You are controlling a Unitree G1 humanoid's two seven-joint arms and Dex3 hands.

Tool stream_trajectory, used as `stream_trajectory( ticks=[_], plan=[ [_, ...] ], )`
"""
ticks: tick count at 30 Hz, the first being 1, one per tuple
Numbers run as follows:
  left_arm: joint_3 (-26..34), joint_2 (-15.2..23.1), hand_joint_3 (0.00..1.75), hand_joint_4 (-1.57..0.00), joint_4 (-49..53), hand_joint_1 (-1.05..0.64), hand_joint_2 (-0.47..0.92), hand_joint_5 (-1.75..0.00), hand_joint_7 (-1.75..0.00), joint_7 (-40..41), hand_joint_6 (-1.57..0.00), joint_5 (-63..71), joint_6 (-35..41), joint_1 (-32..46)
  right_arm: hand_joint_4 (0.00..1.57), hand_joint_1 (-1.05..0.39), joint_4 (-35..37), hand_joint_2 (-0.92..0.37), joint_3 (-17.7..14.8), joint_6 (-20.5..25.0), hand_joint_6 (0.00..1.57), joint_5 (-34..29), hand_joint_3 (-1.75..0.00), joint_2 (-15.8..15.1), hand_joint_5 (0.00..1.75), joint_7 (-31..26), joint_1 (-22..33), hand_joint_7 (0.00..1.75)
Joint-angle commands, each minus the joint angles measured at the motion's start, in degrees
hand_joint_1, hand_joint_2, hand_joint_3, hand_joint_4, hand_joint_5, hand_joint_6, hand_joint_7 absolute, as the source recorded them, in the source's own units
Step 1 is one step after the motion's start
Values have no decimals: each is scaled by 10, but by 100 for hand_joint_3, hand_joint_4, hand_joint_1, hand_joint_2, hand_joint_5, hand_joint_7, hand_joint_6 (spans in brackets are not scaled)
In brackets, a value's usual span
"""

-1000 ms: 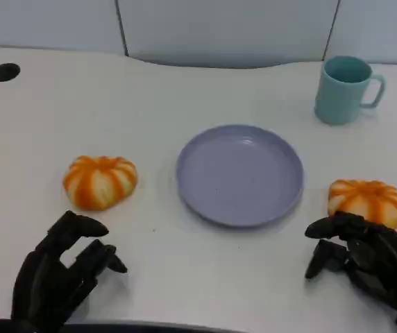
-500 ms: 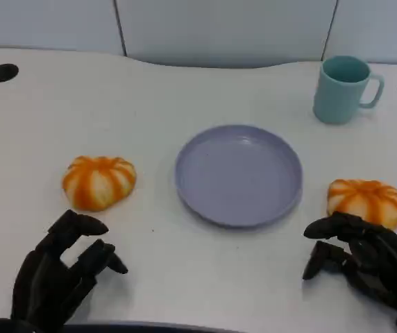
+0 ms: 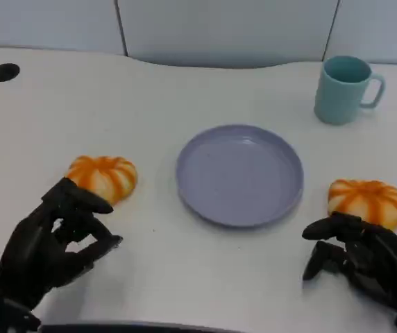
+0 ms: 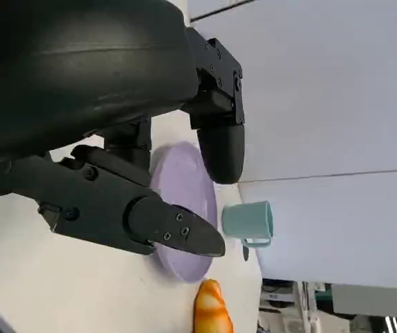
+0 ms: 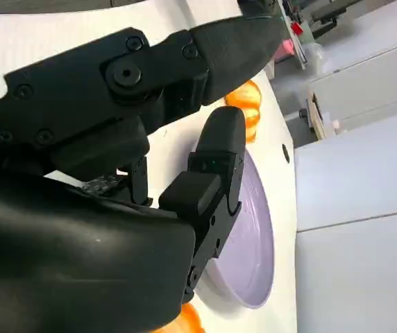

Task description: Grasp the bread from the table and place it into the plate.

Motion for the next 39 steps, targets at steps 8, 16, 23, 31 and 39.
stream_trajectory(
  ticks=[8,16,23,31,39],
  plan=[
    [-34,137,0,-1,-101,-51,91,-168,-101,175,-13,313,-42,-19,63,-54,9,-92,3,8,75,-4,-12,-6,142,4,7,84],
    [-75,198,1,0,-100,-57,92,-125,-78,263,-12,454,-14,-69,62,-52,6,-92,5,0,73,-4,-13,-2,141,0,12,87],
    [-124,232,0,-1,-124,-72,91,-89,-35,282,-22,561,70,-109,62,-55,2,-92,5,7,72,-4,-12,-3,139,-7,12,88],
    [-188,243,0,-12,-86,-83,90,-30,0,223,-27,582,153,-174,62,-54,3,-92,2,5,72,0,-12,-11,140,7,11,88],
    [-249,234,1,-8,36,-87,90,-20,0,212,-24,572,174,-253,63,-54,17,-92,-10,20,72,9,-12,-17,139,32,4,87]
  ],
)
